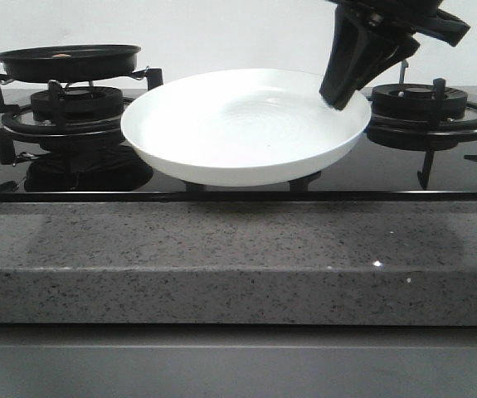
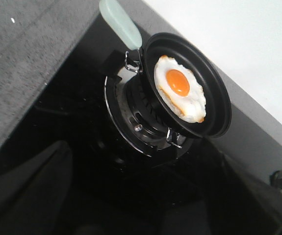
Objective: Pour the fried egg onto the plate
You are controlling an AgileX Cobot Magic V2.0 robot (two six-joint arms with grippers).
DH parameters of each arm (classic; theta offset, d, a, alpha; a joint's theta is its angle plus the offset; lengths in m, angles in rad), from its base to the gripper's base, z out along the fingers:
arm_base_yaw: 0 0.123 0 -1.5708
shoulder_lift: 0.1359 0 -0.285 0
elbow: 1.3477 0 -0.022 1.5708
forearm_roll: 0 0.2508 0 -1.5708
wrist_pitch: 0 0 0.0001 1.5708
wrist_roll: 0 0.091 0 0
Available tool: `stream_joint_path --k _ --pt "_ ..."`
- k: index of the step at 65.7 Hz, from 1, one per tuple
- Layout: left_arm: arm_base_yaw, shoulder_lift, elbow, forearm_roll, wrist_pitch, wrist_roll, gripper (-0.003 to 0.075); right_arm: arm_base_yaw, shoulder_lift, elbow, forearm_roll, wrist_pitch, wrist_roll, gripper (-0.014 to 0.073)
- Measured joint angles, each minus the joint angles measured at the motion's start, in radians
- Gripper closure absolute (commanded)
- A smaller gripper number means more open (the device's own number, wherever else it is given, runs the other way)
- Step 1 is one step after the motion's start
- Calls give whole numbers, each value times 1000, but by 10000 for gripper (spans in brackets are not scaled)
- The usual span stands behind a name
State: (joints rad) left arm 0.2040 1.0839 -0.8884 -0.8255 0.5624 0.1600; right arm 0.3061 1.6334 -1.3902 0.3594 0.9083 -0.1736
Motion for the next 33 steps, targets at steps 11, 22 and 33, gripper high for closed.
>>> stream_joint_path --k 11,22,33 --pt "119 213 -126 -318 201 213 206 0 0 0 1 0 -2 661" --pt "165 410 -243 -456 303 307 206 0 0 0 1 0 -2 661" --pt "167 563 -381 -478 361 323 206 0 0 0 1 0 -2 661"
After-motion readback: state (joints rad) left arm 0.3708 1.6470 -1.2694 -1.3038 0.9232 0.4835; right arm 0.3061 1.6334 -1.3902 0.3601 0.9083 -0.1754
